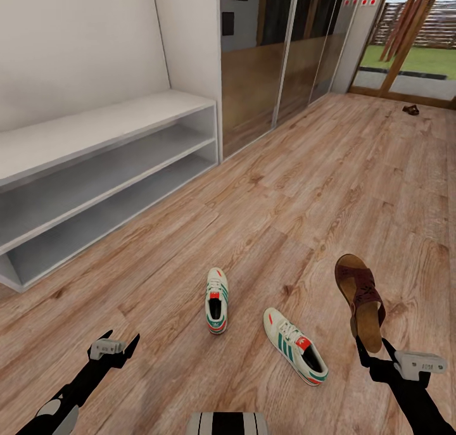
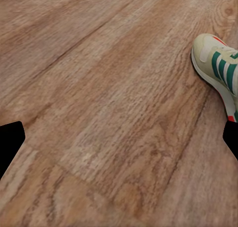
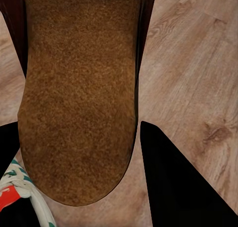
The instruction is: Pick up the two gym shoes and the two sandals from the corridor floor and place them onto the hallstand (shoe rack) in the corridor, making sure they are on the rack and not on the floor. Arrange them so the two gym shoes are next to each other and the two sandals are next to each other.
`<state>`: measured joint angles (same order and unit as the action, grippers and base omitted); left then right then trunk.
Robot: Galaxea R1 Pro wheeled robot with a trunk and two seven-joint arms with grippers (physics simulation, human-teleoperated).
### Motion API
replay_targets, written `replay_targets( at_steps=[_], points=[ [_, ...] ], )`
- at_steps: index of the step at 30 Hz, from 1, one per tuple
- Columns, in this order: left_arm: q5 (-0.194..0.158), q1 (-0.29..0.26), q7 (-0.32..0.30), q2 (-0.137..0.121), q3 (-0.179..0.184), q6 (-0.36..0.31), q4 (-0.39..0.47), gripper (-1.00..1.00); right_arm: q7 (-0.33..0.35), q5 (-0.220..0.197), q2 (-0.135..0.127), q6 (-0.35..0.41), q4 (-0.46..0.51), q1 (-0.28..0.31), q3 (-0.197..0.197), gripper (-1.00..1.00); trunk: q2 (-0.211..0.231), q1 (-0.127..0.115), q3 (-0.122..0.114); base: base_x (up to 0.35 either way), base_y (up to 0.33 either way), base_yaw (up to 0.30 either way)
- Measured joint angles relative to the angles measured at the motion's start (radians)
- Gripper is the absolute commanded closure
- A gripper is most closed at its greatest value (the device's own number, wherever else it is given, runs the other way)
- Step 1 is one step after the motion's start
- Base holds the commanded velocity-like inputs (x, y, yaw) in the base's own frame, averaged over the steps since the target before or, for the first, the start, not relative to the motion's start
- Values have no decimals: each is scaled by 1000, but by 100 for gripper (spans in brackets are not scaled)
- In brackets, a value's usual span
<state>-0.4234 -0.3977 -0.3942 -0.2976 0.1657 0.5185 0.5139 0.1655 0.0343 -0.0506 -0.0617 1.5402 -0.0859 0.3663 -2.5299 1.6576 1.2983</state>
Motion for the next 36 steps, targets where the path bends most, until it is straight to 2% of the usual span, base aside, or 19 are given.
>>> replay_targets(
  at_steps=[30,36],
  points=[
    [2,0,0,0,0,0,0,-100,-2,2,0,-1,-5,0,-2,100,0,0,0,0,0,0],
    [1,0,0,0,0,0,0,-100,-2,1,0,-1,-9,0,-2,100,0,0,-5,0,0,-116]
  ],
)
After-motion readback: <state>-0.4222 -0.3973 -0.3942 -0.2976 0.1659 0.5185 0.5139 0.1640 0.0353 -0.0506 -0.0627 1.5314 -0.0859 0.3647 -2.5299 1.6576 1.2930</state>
